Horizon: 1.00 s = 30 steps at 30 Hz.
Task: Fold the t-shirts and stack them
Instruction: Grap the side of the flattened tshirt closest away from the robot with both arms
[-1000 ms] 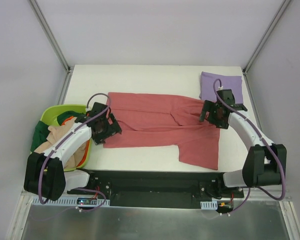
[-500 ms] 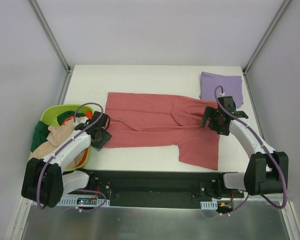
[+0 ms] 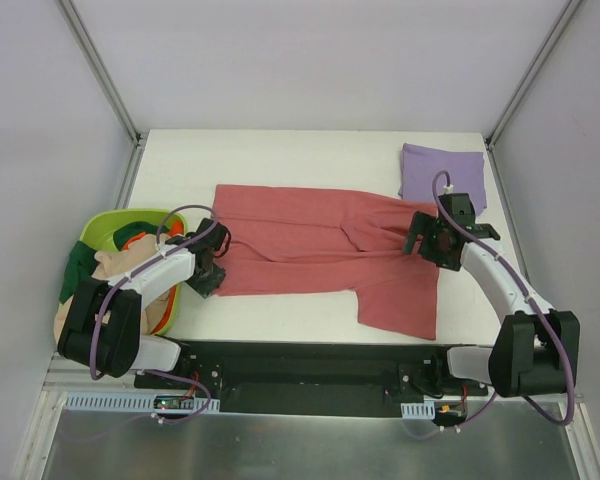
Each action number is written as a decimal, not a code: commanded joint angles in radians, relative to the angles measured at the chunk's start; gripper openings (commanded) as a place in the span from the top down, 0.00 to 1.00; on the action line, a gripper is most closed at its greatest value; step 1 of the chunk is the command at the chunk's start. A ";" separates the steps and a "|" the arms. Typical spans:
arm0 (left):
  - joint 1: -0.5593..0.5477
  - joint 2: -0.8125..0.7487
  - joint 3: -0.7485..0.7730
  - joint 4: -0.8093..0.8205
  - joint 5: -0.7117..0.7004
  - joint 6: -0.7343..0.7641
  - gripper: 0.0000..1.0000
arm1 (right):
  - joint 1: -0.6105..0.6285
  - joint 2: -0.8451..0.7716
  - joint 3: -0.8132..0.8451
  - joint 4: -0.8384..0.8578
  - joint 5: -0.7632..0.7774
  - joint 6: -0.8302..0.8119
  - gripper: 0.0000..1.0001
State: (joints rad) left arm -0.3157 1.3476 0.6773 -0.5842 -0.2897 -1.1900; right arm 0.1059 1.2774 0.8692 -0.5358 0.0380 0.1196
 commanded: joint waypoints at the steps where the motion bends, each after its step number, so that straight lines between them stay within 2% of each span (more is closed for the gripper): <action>1: -0.016 0.021 -0.001 -0.020 -0.003 -0.026 0.69 | -0.012 -0.053 -0.012 -0.018 0.013 -0.001 0.04; 4: -0.016 0.021 -0.005 -0.020 -0.003 -0.020 0.81 | -0.015 -0.061 -0.009 -0.032 0.008 -0.001 0.04; 6: -0.016 0.019 0.001 -0.020 0.006 -0.010 0.96 | -0.015 -0.069 -0.004 -0.053 0.005 -0.001 0.04; 7: -0.017 0.016 0.002 -0.020 0.007 -0.007 1.00 | -0.015 -0.076 -0.003 -0.068 0.000 -0.003 0.04; 15: -0.017 -0.010 0.033 -0.020 0.003 0.056 1.00 | -0.015 -0.194 -0.058 -0.328 -0.027 0.113 0.04; 20: -0.017 -0.019 0.039 -0.020 0.011 0.072 1.00 | -0.014 -0.279 -0.174 -0.391 -0.185 0.176 0.01; 28: -0.017 -0.022 0.028 -0.017 0.012 0.061 1.00 | 0.034 -0.316 -0.275 -0.425 -0.144 0.285 0.10; 30: -0.017 -0.022 0.027 -0.019 0.012 0.058 1.00 | 0.037 -0.299 -0.294 -0.400 -0.130 0.287 0.16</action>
State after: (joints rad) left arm -0.3222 1.3479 0.6884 -0.5804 -0.2806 -1.1370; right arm 0.1268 0.9752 0.6037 -0.9184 -0.1116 0.3447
